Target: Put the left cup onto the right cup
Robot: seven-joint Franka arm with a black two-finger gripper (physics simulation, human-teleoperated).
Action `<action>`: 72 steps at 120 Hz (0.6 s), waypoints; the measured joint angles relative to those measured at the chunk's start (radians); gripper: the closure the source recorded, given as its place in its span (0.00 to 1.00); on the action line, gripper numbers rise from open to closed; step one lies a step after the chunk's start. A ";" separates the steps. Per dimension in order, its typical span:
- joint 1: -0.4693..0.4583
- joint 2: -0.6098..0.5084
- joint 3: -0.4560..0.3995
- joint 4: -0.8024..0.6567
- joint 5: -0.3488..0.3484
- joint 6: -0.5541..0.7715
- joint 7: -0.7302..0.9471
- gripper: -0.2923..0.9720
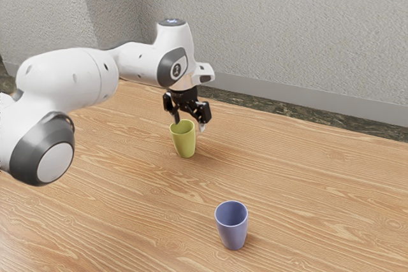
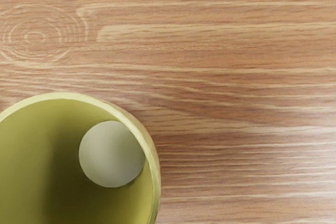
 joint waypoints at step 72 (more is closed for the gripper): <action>0.006 0.051 -0.010 0.001 -0.023 0.003 0.005 0.28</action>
